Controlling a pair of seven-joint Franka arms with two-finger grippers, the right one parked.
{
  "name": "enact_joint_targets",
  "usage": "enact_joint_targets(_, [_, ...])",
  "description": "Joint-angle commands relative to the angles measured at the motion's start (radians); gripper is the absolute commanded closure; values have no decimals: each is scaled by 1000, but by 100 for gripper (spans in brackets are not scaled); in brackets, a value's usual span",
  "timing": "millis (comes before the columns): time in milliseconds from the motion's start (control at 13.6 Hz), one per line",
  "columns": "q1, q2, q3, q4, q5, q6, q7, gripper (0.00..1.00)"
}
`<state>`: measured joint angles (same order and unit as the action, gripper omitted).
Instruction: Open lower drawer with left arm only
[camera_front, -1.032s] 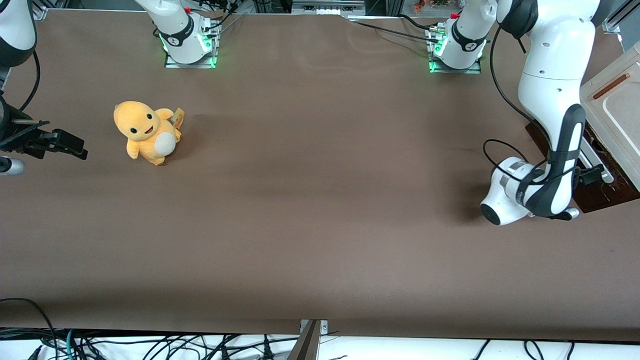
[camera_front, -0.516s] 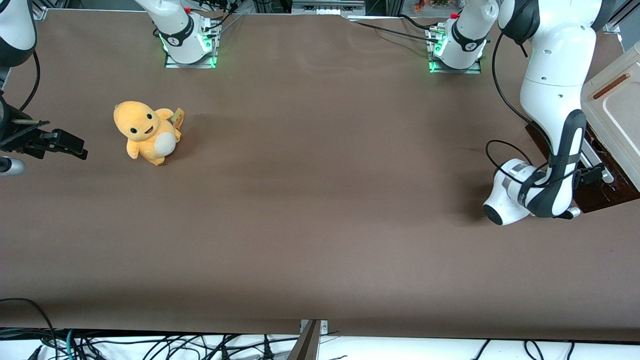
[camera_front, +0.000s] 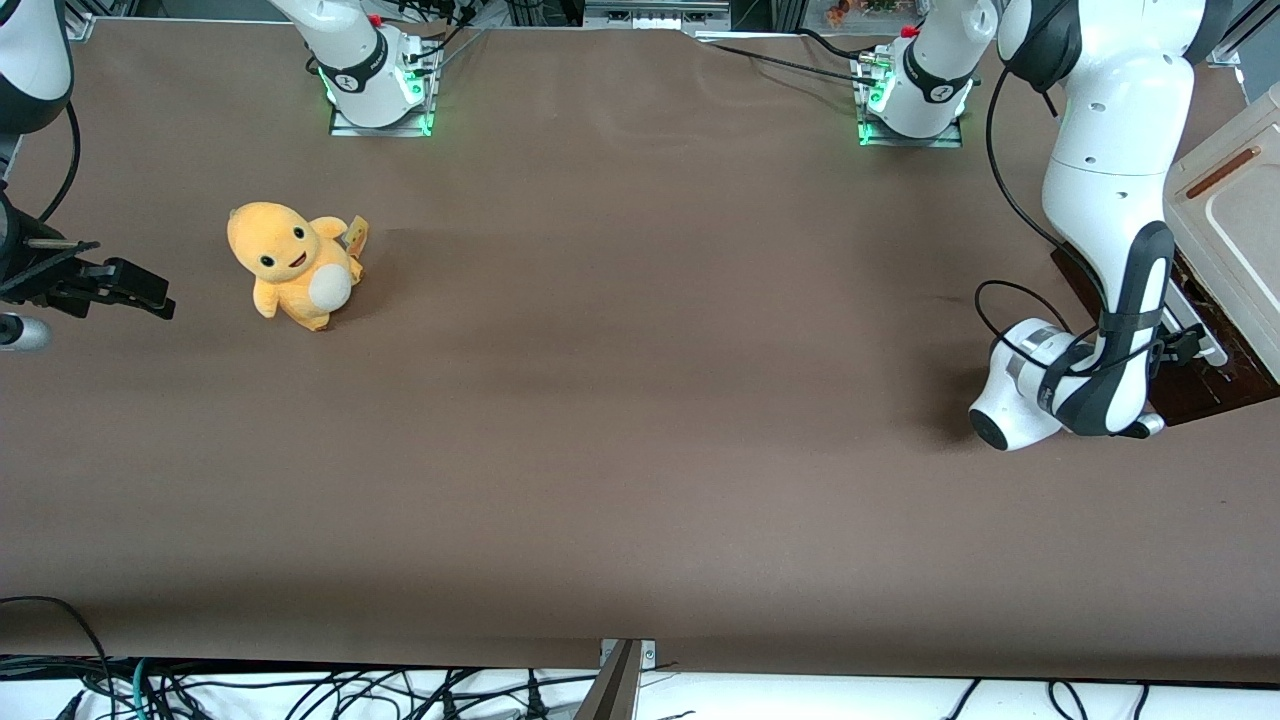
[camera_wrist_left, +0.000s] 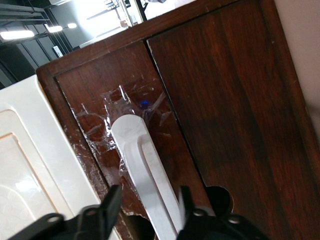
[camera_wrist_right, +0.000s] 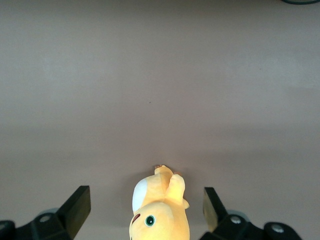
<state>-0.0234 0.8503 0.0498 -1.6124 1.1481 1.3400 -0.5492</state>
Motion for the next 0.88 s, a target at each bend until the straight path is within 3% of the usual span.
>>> enact_joint_targets(0, [13,19,-5,23,33,-1,-8,68])
enact_joint_targets(295, [13,21,-5,23,33,5,-8,78])
enact_joint_targets(811, [0,21,-5,25,29,5,-9,86])
